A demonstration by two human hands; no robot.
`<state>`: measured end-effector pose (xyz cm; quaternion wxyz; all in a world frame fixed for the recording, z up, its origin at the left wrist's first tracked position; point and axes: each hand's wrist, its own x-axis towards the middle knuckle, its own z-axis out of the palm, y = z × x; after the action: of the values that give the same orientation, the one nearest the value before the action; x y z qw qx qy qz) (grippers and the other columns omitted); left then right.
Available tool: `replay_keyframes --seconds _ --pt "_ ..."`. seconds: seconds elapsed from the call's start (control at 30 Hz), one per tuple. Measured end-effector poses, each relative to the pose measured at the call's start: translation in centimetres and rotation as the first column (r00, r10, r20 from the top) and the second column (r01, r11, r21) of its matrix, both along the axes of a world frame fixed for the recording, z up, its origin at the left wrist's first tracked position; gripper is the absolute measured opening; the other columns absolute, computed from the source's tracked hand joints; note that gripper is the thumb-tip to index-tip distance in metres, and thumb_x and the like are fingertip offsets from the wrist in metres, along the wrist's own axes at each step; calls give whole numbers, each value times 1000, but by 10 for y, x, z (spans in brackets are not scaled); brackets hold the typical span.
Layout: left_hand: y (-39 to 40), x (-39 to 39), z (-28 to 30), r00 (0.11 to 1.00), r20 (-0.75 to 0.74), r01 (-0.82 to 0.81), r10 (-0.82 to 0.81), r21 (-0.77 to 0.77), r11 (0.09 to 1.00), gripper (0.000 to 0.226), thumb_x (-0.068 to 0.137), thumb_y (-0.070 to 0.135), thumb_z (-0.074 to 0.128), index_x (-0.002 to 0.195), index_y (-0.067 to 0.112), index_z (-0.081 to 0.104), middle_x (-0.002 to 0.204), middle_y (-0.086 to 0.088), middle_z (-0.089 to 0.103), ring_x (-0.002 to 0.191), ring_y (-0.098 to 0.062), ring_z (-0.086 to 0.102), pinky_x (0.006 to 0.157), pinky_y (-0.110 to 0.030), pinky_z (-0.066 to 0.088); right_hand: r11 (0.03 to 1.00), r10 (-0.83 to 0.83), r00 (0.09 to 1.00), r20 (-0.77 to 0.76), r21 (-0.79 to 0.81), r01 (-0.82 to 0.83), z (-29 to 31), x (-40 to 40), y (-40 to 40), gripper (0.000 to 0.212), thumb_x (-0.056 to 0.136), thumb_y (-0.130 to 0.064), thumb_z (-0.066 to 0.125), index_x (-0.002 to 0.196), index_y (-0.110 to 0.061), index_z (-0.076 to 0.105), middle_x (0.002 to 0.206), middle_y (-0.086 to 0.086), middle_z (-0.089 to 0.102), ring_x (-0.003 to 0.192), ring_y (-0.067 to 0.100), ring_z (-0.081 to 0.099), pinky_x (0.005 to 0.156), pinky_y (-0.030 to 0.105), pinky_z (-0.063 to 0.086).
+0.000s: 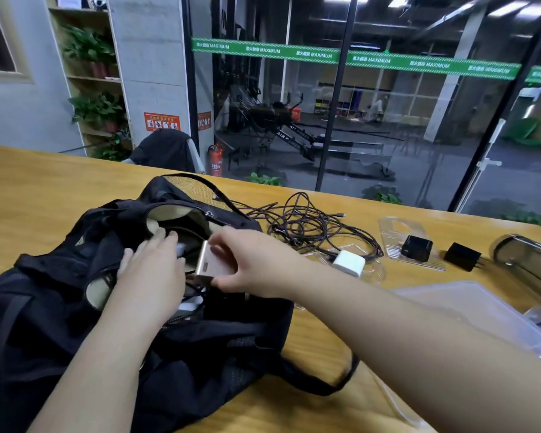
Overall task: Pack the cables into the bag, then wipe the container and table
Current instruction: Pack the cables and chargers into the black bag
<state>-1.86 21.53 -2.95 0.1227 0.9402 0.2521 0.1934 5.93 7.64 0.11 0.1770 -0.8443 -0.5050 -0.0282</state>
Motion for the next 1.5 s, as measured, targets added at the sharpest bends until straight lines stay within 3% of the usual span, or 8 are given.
replay_keyframes --seconds 0.2,0.33,0.47,0.6,0.77,1.0,1.3,1.5 --pt "0 3 -5 991 25 135 -134 -45 990 62 95 42 38 146 10 22 157 -8 8 143 -20 11 116 -36 5 995 -100 995 24 32 99 -4 15 -1 39 87 -41 63 115 -14 63 115 3 63 109 19 55 91 33 44" --pt "-4 1 -6 979 6 206 -206 -78 976 75 83 62 43 147 33 17 157 -7 0 144 -22 2 115 -37 -2 967 -229 973 40 121 223 8 36 -28 26 91 -34 59 111 -17 65 113 -3 62 108 15 54 90 27 41" --pt "-5 1 -4 969 4 245 -246 -91 965 62 79 68 48 136 48 34 157 -9 1 145 -24 1 116 -38 -2 885 -449 893 37 -121 450 6 70 -61 34 91 -23 57 125 -19 57 130 3 56 117 21 53 94 31 44" --pt "-7 -2 -4 963 1 268 -270 -125 955 83 53 92 32 126 56 42 157 -7 0 145 -21 -3 115 -36 -4 789 -517 853 66 -350 505 -4 86 -87 42 89 -23 60 131 -17 53 132 4 56 119 22 53 96 32 47" --pt "-5 -1 -7 955 -13 292 -296 -127 948 53 72 65 58 122 61 41 157 -3 -6 144 -19 -10 115 -34 -5 745 -535 844 35 -451 491 -12 89 -98 44 86 -20 63 129 -16 56 127 5 59 114 23 55 92 32 51" --pt "-1 2 -10 963 48 271 -267 -115 956 39 92 27 50 122 53 49 158 -1 1 145 -19 -3 115 -34 -2 746 -564 825 45 -400 532 -17 89 -101 50 86 -20 66 133 -17 51 129 5 57 116 23 54 88 28 48" --pt "-1 5 -8 983 7 183 -184 -125 975 47 96 12 35 129 42 48 157 -2 7 144 -20 2 116 -35 1 846 -523 852 15 -118 520 -3 78 -89 52 84 -27 67 132 -17 51 132 3 55 115 20 53 88 31 48" --pt "-4 2 -5 984 -29 167 -174 -155 974 48 94 15 32 138 32 41 158 -2 3 144 -19 -2 116 -35 -2 925 -374 927 31 92 370 26 47 -62 48 85 -33 65 130 -21 52 131 -2 56 117 17 52 92 31 45"
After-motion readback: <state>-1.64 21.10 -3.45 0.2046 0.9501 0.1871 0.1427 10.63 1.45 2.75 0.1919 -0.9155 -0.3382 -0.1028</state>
